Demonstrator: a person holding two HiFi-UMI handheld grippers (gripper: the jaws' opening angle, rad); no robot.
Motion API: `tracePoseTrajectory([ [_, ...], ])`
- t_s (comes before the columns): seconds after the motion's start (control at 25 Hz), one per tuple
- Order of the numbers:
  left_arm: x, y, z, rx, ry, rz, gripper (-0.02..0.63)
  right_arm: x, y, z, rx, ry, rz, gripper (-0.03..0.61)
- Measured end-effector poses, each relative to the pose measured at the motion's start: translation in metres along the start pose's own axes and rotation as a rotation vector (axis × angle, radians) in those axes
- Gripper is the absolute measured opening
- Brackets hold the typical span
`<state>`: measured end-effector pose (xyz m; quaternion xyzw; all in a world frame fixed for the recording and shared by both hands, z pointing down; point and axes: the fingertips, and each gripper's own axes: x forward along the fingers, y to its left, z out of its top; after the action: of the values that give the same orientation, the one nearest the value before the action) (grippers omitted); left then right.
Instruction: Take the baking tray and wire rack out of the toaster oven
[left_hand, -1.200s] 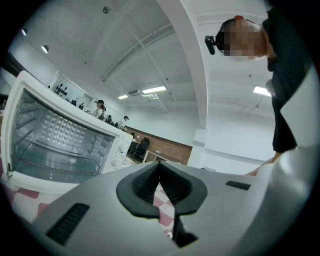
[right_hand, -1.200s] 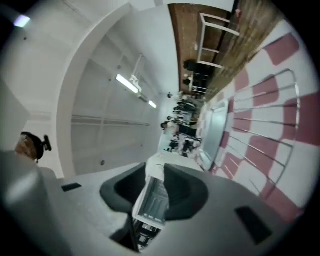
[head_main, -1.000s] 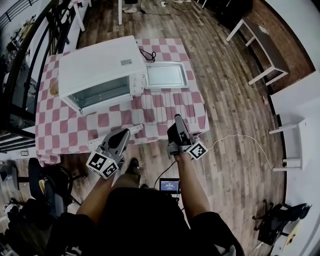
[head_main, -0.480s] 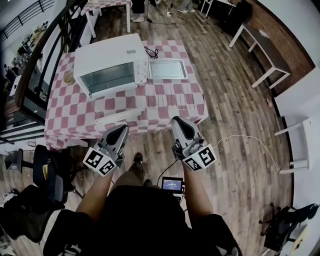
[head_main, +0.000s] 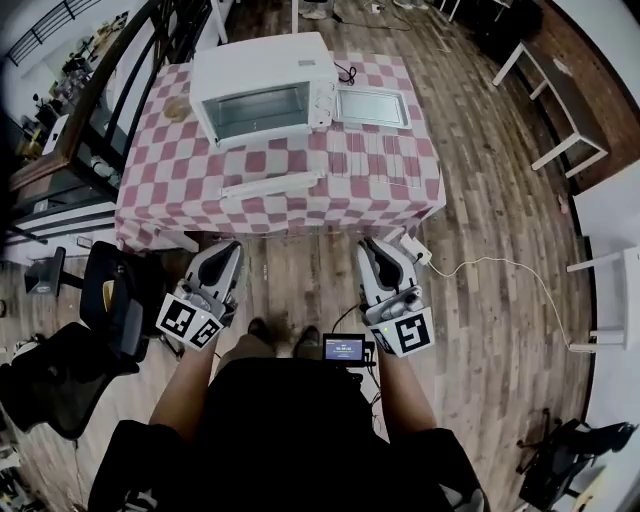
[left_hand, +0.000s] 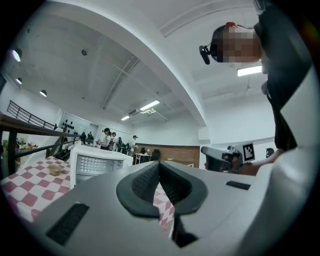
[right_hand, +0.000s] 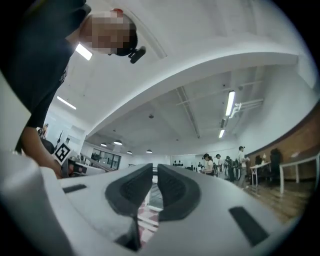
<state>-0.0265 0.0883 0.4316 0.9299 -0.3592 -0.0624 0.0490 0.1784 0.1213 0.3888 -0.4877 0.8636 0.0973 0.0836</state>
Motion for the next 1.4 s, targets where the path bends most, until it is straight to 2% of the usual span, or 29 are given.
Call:
tracePoseTrajectory([
  [0.12, -0.035, 0.007, -0.008, 0.024, 0.028, 0.028, -0.008, -0.005, 0.027, -0.013, 0.075, 0.035, 0.003, 0.025],
  [0.32, -0.093, 0.035, -0.008, 0.012, 0.037, 0.106, -0.008, -0.004, 0.072, -0.044, 0.070, 0.151, -0.077, 0.021],
  [0.44, -0.126, 0.053, -0.017, 0.012, 0.067, 0.144, -0.008, -0.001, 0.104, -0.064, 0.100, 0.210, -0.106, 0.021],
  [0.6, -0.170, 0.070, -0.035, 0.011, 0.103, 0.165, -0.008, 0.003, 0.147, -0.082, 0.130, 0.275, -0.159, 0.021],
  [0.8, -0.208, 0.082, -0.043, -0.008, 0.127, 0.153, -0.008, 0.011, 0.198, -0.089, 0.109, 0.330, -0.155, 0.003],
  [1.04, -0.214, 0.081, -0.038, -0.010, 0.122, 0.125, -0.008, 0.010, 0.214, -0.088, 0.099, 0.322, -0.155, 0.003],
  [1.4, -0.182, 0.058, -0.013, -0.006, 0.069, 0.105, -0.008, 0.004, 0.190, -0.080, 0.097, 0.307, -0.145, 0.002],
])
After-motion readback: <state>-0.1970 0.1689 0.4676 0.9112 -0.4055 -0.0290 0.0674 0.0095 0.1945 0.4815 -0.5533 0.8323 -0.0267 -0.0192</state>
